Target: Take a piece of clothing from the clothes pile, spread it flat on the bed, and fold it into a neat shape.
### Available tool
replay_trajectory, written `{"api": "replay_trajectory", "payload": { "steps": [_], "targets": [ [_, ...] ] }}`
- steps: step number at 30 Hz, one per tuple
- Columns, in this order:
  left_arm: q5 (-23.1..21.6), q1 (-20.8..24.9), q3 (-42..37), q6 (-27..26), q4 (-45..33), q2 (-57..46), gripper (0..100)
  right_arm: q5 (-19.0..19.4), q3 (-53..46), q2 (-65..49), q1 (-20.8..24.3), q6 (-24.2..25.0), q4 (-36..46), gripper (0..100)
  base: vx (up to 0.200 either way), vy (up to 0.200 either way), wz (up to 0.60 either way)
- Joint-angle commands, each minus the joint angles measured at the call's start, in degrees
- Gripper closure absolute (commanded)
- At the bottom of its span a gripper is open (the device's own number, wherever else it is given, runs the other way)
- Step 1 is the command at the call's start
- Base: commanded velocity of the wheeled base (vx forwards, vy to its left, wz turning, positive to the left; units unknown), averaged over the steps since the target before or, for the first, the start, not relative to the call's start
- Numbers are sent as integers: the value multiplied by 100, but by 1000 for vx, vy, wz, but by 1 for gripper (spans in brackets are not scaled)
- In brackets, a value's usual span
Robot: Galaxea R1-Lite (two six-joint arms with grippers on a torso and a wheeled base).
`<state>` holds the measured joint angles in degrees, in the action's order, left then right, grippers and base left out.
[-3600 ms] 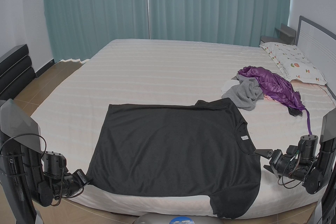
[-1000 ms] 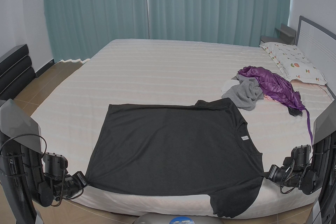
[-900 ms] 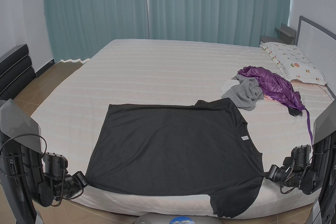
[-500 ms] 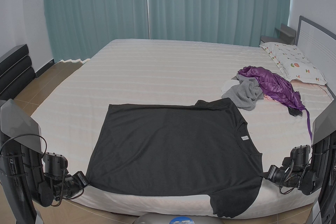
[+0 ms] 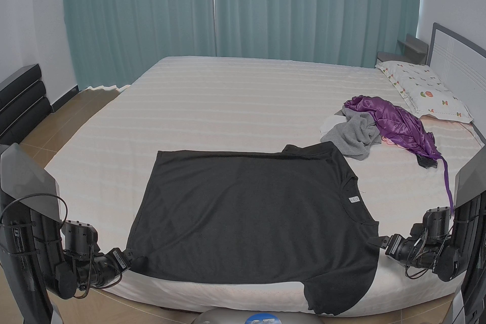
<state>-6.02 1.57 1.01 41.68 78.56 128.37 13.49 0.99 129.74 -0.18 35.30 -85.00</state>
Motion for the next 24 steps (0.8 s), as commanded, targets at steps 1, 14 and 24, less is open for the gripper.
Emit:
{"api": "replay_trajectory", "payload": {
  "steps": [1, 14, 24],
  "targets": [
    [-365, -122, -101, -20, 2, -40, 0, 13, -99, -37, -8, 99, -86, 0, 0, 0, 0],
    [-1384, -412, -84, -1338, 11, 74, 0, 22, -99, -142, 36, 170, -95, 0, 0, 0, 0],
    [-1454, -465, 83, -1707, 11, 224, 0, 22, -99, -178, 62, 258, -104, 0, 0, 0, 0]
  ]
}}
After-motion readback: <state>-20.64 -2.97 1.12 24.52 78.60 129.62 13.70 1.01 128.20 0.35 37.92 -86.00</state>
